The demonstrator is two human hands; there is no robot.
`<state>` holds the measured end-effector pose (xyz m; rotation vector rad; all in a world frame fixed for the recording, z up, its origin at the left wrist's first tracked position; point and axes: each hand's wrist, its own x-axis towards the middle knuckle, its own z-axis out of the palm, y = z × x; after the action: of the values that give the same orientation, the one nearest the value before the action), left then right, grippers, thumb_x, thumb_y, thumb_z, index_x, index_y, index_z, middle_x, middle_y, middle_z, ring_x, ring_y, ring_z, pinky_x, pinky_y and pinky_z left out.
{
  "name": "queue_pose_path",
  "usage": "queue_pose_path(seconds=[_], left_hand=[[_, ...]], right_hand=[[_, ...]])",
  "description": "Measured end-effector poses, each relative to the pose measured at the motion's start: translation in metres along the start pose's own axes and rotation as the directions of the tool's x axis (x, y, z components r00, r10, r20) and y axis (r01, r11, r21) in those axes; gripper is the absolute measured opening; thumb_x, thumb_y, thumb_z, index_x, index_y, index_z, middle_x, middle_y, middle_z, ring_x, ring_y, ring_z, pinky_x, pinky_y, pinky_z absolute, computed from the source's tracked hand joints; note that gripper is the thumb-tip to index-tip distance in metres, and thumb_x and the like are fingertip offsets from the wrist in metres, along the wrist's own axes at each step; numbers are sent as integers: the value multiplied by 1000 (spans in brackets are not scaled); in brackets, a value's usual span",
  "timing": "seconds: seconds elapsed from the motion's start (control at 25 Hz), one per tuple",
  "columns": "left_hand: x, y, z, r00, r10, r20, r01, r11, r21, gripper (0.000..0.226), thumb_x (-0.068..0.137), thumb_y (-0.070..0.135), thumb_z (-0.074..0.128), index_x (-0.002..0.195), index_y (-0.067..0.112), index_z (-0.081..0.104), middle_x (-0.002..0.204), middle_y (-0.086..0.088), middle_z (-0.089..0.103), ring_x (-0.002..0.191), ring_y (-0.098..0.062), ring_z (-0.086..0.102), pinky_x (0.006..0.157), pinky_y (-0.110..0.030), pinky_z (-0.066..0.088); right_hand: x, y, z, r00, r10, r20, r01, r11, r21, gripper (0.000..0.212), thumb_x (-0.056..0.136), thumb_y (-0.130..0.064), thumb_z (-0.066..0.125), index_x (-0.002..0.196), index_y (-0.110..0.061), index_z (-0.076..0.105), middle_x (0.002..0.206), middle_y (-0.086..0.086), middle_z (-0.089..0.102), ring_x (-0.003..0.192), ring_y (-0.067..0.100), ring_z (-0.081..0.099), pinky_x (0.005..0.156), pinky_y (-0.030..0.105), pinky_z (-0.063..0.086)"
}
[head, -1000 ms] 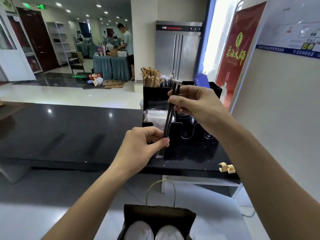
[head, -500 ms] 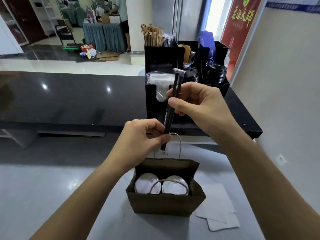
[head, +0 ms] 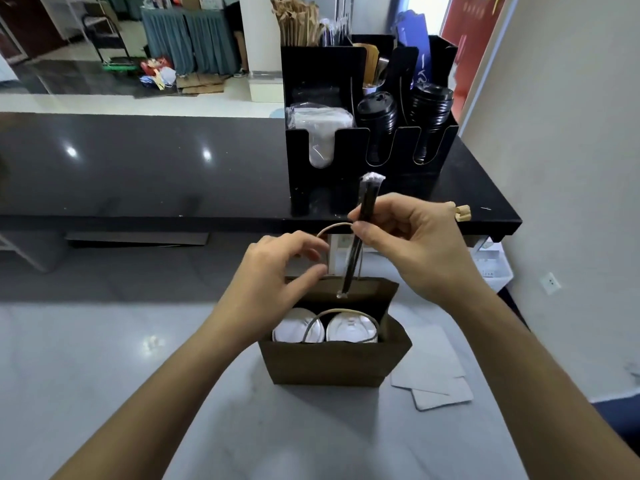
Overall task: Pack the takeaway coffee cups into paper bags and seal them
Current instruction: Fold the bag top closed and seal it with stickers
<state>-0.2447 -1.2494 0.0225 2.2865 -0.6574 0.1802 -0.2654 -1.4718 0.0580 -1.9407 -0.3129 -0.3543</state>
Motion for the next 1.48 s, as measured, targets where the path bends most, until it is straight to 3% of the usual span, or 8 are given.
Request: queue_pose_path(seconds=[0.2, 0.4, 0.64, 0.76, 0.88, 1.04, 1.24, 1.48], left_hand=[[-23, -27, 12, 999, -35, 32, 26, 970, 243, 23, 86, 32, 78, 105, 35, 66, 100, 21, 67, 109, -9, 57, 99, -32, 32], [-38, -43, 21, 985, -93, 145, 37, 936, 349, 56, 72, 61, 66, 123, 38, 60, 125, 19, 62, 139, -15, 40, 113, -34, 19], [-37, -49, 18, 946, -193, 260, 95, 933, 347, 99, 57, 80, 52, 147, 45, 33, 154, 22, 35, 152, -15, 10, 123, -41, 11], [-37, -49, 19, 938, -203, 282, 108, 942, 318, 101, 64, 71, 68, 152, 45, 26, 159, 21, 28, 153, -16, 6, 124, -41, 11], [-35, -50, 20, 936, -210, 282, 117, 943, 311, 102, 70, 65, 76, 154, 44, 22, 160, 21, 25, 153, -15, 3, 124, -41, 11], [-36, -52, 22, 935, -208, 287, 122, 949, 290, 105, 71, 64, 77, 155, 44, 19, 161, 21, 24, 153, -15, 2, 123, -40, 10], [-37, -54, 21, 935, -203, 290, 126, 956, 264, 105, 71, 62, 79, 155, 44, 19, 161, 23, 22, 152, -13, 2, 122, -39, 12], [-38, -56, 22, 936, -201, 290, 129, 960, 248, 105, 69, 63, 79, 154, 46, 20, 160, 25, 21, 151, -9, 2, 122, -37, 13]], right_hand=[[-24, 24, 8, 999, 0, 35, 5, 990, -140, 15, 92, -12, 74, 104, -20, 76, 91, -9, 73, 85, 17, 68, 77, 31, 57], [-36, 48, 23, 993, -88, 81, 107, 957, -270, 10, 91, -11, 75, 100, -17, 76, 89, -5, 72, 80, 15, 66, 73, 35, 56], [-35, 78, 46, 924, -260, 280, 382, 658, -649, 17, 83, -11, 78, 98, -17, 73, 78, -2, 70, 69, 26, 62, 60, 32, 47], [-29, 87, 60, 923, -234, 305, 385, 556, -737, 34, 69, -3, 87, 92, -15, 65, 64, -1, 62, 56, 25, 53, 50, 29, 29], [-23, 97, 73, 918, -126, 376, 389, 475, -790, 39, 62, -3, 89, 84, -17, 61, 65, -2, 56, 56, 22, 53, 49, 29, 29], [-21, 100, 86, 921, 42, 387, 319, 490, -811, 33, 73, -10, 84, 97, -22, 65, 80, -3, 60, 62, 20, 62, 48, 29, 28], [-13, 94, 91, 895, 186, 405, 259, 522, -813, 26, 103, -27, 54, 127, -21, 61, 115, 1, 66, 103, 25, 65, 68, 32, 37], [-13, 86, 85, 903, 218, 370, 194, 562, -804, 20, 105, -28, 47, 120, -21, 58, 104, 2, 69, 92, 25, 66, 66, 32, 38]])
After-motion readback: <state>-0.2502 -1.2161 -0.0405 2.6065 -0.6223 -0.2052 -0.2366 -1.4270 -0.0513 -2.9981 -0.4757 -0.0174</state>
